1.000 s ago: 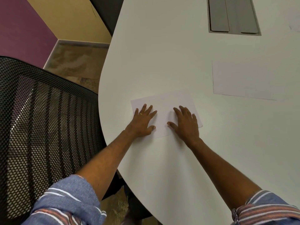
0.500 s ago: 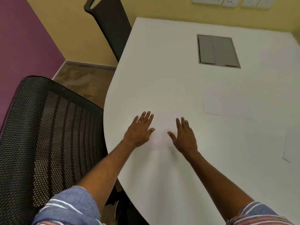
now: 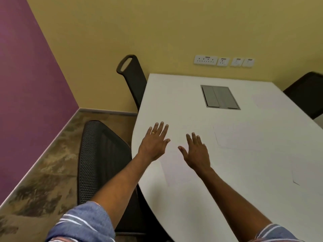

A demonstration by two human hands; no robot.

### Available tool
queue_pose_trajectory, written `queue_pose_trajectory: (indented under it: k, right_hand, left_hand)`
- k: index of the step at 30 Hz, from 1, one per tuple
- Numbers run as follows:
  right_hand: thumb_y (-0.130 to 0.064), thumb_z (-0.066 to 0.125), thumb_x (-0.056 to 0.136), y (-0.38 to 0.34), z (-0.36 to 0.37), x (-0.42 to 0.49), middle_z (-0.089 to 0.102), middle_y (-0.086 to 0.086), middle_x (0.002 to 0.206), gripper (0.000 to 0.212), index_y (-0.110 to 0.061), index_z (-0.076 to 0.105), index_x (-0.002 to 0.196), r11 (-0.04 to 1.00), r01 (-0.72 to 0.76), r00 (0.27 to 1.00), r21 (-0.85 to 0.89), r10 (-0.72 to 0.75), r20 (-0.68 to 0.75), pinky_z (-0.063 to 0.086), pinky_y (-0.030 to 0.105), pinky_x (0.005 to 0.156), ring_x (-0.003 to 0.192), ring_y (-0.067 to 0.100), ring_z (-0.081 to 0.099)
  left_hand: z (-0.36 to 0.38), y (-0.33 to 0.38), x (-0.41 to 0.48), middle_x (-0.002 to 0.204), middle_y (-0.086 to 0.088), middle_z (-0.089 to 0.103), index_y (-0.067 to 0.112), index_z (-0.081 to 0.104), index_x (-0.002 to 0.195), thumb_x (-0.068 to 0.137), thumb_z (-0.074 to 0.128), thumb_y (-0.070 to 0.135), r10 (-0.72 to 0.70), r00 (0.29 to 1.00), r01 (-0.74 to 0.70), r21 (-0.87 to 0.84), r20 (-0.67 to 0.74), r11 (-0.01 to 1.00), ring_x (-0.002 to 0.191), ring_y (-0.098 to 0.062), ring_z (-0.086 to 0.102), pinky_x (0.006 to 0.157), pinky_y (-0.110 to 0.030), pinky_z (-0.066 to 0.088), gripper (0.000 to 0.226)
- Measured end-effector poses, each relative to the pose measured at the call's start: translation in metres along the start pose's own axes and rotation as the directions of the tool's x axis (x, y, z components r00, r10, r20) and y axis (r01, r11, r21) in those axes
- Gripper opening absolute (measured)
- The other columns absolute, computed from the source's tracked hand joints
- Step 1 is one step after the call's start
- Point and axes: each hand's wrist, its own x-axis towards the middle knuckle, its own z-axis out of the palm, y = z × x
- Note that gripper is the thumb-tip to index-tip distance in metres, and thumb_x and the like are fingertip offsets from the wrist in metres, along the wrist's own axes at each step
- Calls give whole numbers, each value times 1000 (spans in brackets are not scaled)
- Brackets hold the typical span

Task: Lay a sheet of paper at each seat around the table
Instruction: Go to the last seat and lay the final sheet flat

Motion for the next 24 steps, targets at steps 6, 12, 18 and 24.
queue_pose_trajectory:
  k: [6,12,18,24]
  right_hand:
    - [-61,32,99,-55,-52,1,16,8,164,71,-20,20,155,996,88,995,0,-88,-51,26,53,116,151,28,15]
    - [-59,32,99,-109,-93,-4,16,9,164,69,-20,20,155,977,214,973,-12,-214,-88,27,53,116,150,29,17]
    - [-59,31,99,-178,-113,-28,16,9,164,69,-20,21,155,950,312,945,8,-310,-102,28,54,116,150,30,16]
    - [-60,31,98,-265,-113,-51,18,8,164,70,-21,21,155,911,410,907,43,-403,-122,30,53,115,150,27,17]
  left_hand:
    - [-64,-25,-30,167,-8,3,16,2,159,106,19,45,-61,993,64,25,-99,998,154,-27,1,125,-46,10,63]
    - [-128,-50,-75,166,-7,5,15,3,159,106,18,44,-156,965,159,-2,-211,987,154,-22,4,125,-46,7,62]
    - [-171,-87,-144,166,-6,2,16,4,158,106,20,43,-262,926,265,-25,-271,964,154,-21,1,125,-45,5,61]
    - [-186,-152,-209,166,-3,7,18,6,158,106,20,43,-370,875,396,22,-314,918,154,-18,5,124,-43,3,60]
